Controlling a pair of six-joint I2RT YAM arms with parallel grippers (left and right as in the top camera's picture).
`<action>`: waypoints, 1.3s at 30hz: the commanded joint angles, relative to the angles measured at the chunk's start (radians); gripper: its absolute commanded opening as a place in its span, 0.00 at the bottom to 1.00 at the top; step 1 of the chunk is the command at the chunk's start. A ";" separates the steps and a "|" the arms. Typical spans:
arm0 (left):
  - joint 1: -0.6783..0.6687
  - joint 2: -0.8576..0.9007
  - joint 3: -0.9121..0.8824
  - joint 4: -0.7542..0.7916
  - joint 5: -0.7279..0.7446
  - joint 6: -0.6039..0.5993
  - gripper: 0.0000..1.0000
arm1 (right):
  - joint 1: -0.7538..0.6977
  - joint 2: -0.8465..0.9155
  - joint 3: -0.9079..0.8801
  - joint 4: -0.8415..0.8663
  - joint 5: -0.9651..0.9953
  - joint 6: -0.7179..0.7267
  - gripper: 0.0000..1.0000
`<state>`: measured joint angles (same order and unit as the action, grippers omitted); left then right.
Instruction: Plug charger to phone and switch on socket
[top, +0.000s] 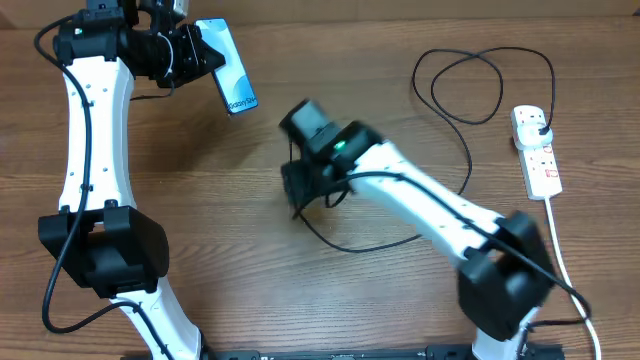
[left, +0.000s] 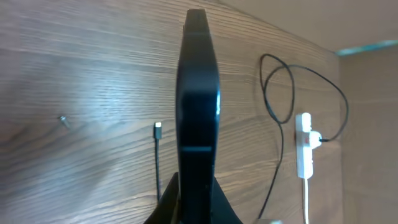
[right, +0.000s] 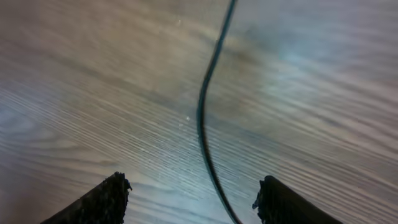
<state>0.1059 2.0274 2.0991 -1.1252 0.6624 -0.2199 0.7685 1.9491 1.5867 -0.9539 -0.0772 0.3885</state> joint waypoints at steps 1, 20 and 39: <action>0.005 -0.003 0.012 -0.007 -0.023 -0.027 0.04 | 0.071 0.101 -0.010 0.037 0.070 0.004 0.67; 0.005 -0.003 0.012 -0.027 -0.023 -0.027 0.04 | 0.094 0.220 -0.015 -0.198 0.093 0.148 0.04; 0.005 -0.003 0.012 -0.028 -0.008 -0.027 0.04 | 0.049 -0.200 -0.346 -0.428 0.029 0.304 0.92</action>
<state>0.1059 2.0274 2.0991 -1.1564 0.6197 -0.2375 0.8181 1.7607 1.2488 -1.3792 -0.0216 0.6819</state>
